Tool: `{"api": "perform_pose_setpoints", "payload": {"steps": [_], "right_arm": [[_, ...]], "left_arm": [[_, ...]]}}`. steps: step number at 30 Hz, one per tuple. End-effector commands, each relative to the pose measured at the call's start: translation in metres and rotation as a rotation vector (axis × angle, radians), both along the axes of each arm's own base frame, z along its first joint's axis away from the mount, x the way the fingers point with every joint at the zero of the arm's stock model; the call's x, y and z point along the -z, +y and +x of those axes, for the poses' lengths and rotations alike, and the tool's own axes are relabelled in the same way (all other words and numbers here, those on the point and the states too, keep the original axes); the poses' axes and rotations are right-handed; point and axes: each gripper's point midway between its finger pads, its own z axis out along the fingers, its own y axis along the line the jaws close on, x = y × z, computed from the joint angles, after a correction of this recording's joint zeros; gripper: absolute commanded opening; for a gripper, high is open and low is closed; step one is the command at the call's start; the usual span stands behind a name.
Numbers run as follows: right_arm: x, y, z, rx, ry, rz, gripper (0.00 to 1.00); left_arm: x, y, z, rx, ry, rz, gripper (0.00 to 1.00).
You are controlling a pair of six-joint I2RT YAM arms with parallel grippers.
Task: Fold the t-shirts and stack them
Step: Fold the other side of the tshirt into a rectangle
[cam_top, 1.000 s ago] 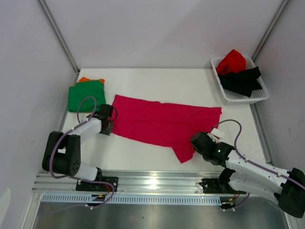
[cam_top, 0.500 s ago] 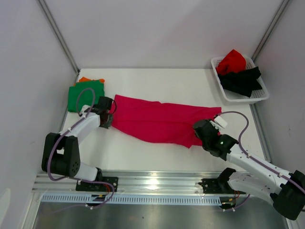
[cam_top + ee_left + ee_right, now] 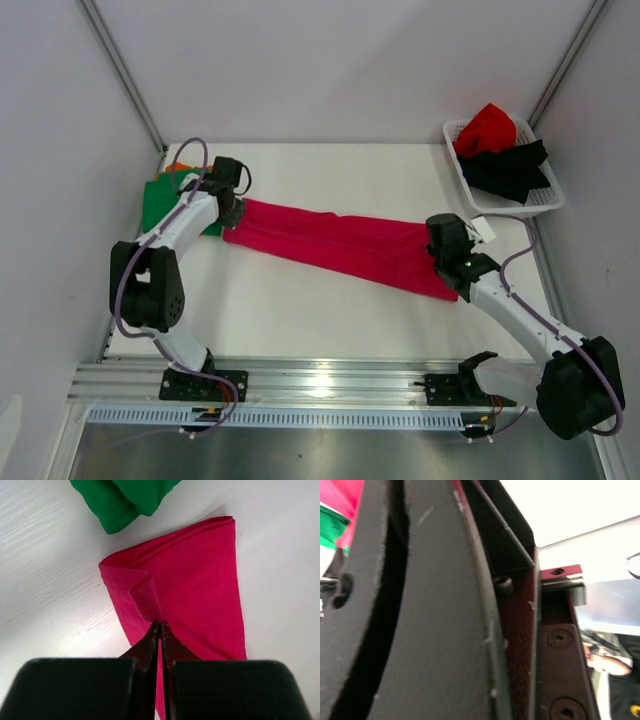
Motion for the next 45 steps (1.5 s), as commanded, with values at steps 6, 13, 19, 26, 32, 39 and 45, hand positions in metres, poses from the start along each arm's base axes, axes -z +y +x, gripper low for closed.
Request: {"api": "perform_pose_setpoints", "payload": {"steps": [6,13,19,26,32,39,45], "right_arm": [[-0.02,0.008,0.033,-0.038,-0.06,0.005,0.0],[-0.014,0.007,0.05,-0.037,-0.045,-0.023,0.0],[-0.012,0.002,0.067,-0.018,-0.038,-0.022,0.0],[0.0,-0.009,0.086,0.001,-0.008,-0.007,0.0],[0.007,-0.014,0.102,0.009,0.013,-0.006,0.0],[0.013,-0.017,0.122,0.011,0.023,-0.008,0.0],[0.024,-0.025,0.13,0.05,0.042,0.009,0.0]], "left_arm": [[-0.009,0.001,0.023,0.081,0.017,0.043,0.01],[-0.014,-0.007,0.053,0.136,-0.006,0.044,0.01],[-0.023,-0.011,0.073,0.174,-0.024,0.05,0.01],[-0.025,-0.006,0.081,0.172,-0.017,0.06,0.01],[-0.022,-0.002,0.084,0.173,-0.012,0.06,0.01],[-0.021,-0.002,0.093,0.19,-0.014,0.058,0.01],[-0.018,-0.004,0.097,0.212,-0.007,0.057,0.01]]}}
